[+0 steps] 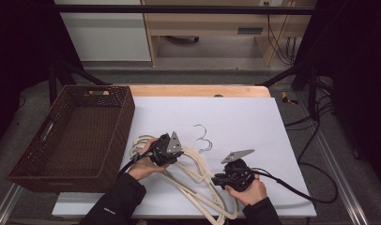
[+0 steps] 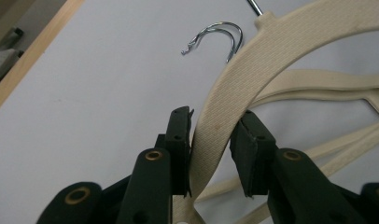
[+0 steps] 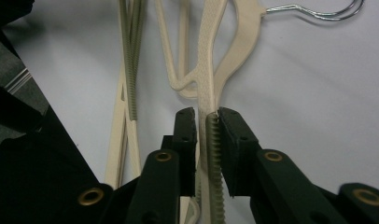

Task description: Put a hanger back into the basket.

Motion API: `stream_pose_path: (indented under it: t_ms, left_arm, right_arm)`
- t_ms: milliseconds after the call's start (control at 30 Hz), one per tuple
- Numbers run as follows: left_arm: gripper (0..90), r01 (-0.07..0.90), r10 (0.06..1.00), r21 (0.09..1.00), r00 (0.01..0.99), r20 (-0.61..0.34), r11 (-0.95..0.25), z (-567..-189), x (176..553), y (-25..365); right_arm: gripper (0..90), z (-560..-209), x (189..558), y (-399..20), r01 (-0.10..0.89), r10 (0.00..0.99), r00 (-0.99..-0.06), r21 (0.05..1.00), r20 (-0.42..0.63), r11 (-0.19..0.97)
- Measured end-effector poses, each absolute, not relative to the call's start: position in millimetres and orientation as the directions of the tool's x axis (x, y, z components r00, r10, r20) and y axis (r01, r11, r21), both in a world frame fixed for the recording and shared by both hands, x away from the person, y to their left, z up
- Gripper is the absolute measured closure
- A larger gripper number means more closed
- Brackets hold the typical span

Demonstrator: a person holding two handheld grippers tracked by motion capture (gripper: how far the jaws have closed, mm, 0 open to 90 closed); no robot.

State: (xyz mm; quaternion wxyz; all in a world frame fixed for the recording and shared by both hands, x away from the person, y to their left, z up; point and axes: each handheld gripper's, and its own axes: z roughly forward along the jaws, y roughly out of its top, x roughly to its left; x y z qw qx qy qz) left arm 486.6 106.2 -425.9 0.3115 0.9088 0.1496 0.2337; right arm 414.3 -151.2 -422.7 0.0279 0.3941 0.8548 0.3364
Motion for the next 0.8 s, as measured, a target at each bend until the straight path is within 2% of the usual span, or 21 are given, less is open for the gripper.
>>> stream_pose_path:
  t_ms: [133, 167, 200, 233, 300, 500, 633, 733, 800]
  left_arm:
    - [71.5, 0.11, 0.418, 0.639, 0.837, 0.353, -0.761, -424, 479, 111]
    - [71.9, 0.11, 0.418, 0.639, 0.837, 0.353, -0.761, -424, 479, 111]
    - [72.5, 0.103, 0.42, 0.648, 0.835, 0.356, -0.754, -423, 477, 113]
    - [72.9, 0.103, 0.42, 0.648, 0.835, 0.356, -0.754, -423, 477, 113]
    - [73.7, 0.085, 0.408, 0.646, 0.835, 0.37, -0.759, -421, 473, 114]
    - [74.4, 0.049, 0.384, 0.639, 0.833, 0.398, -0.767, -420, 467, 110]
    - [74.6, 0.035, 0.376, 0.639, 0.832, 0.407, -0.769, -419, 463, 109]
    - [74.6, 0.041, 0.387, 0.654, 0.833, 0.395, -0.756, -419, 459, 108]
    - [74.6, 0.046, 0.384, 0.651, 0.838, 0.387, -0.757, -419, 459, 108]
  right_arm:
    - [62.5, -419, 415, -153, 0.631, 0.67, -0.707, 0.627, 0.224, 0.456]
    - [62.5, -419, 415, -153, 0.631, 0.67, -0.707, 0.627, 0.224, 0.456]
    - [55.6, -416, 418, -153, 0.598, 0.652, -0.727, 0.665, 0.216, 0.448]
    - [55.6, -416, 418, -153, 0.598, 0.652, -0.727, 0.665, 0.216, 0.448]
    - [48.2, -409, 427, -152, 0.548, 0.634, -0.749, 0.717, 0.193, 0.43]
    - [43.6, -402, 455, -141, 0.501, 0.613, -0.769, 0.765, 0.18, 0.404]
    - [50.0, -411, 472, -133, 0.525, 0.608, -0.767, 0.747, 0.206, 0.409]
    - [59.3, -419, 477, -128, 0.542, 0.584, -0.778, 0.72, 0.233, 0.434]
    - [69.0, -421, 477, -127, 0.541, 0.565, -0.789, 0.708, 0.242, 0.453]
